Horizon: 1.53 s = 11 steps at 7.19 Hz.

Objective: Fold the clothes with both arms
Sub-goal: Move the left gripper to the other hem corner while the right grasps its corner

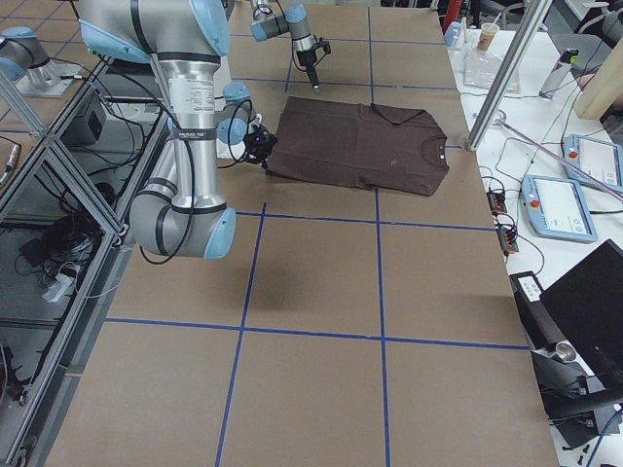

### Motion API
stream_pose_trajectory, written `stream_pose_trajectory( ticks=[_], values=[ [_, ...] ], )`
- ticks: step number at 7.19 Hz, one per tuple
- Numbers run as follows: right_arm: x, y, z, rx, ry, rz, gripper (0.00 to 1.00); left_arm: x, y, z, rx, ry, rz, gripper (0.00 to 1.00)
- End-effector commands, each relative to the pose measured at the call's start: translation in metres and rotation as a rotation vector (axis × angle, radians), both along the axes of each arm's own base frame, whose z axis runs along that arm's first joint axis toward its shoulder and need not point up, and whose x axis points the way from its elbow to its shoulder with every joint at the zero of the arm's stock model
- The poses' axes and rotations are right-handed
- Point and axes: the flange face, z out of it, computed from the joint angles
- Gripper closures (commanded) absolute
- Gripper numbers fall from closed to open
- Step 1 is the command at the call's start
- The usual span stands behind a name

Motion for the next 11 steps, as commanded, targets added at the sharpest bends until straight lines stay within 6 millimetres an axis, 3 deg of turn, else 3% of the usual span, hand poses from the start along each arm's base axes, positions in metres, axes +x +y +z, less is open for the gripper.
stream_pose_trajectory(
  ticks=[1, 3, 5, 10, 11],
  values=[
    [0.000, 0.000, -0.001, 0.000, -0.003, 0.000, 1.00, 0.012, 0.025, 0.010, -0.035, -0.041, 0.034, 0.15],
    [0.003, -0.002, -0.003, 0.000, -0.006, 0.005, 1.00, 0.023, 0.043, 0.018, -0.042, -0.058, 0.077, 0.25],
    [0.004, -0.004, -0.005, 0.000, -0.011, 0.008, 1.00, 0.023, 0.046, 0.017, -0.041, -0.055, 0.084, 0.35],
    [0.004, -0.006, -0.005, -0.001, -0.012, 0.011, 1.00, 0.020, 0.048, 0.021, -0.045, -0.062, 0.085, 0.45],
    [0.004, -0.006, -0.005, -0.001, -0.012, 0.011, 1.00, 0.020, 0.049, 0.021, -0.046, -0.061, 0.089, 0.51]
  ],
)
